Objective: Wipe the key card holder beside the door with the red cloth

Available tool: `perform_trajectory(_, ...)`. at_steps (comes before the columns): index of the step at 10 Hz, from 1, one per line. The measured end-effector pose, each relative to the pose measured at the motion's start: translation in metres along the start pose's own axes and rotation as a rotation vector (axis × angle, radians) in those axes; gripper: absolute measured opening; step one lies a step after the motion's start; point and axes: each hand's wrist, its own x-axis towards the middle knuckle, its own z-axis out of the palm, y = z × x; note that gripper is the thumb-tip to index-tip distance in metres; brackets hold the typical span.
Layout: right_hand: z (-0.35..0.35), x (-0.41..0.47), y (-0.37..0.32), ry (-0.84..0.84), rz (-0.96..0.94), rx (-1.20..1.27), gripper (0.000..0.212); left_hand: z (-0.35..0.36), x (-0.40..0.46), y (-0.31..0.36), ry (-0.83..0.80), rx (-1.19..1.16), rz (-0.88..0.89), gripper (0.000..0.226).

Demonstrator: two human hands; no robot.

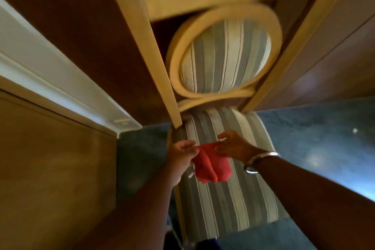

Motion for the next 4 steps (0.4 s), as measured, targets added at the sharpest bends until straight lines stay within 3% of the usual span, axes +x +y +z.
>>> perform_trajectory(2, 0.052, 0.076, 0.094, 0.029, 0.225, 0.050, 0.040, 0.008, 0.073, -0.079, 0.098, 0.009, -0.151, 0.030)
perform_trajectory(4, 0.049, 0.046, 0.057, 0.237, -0.054, -0.351, 0.051, -0.003, 0.046, -0.037, 0.275, 0.311, -0.022, 0.061)
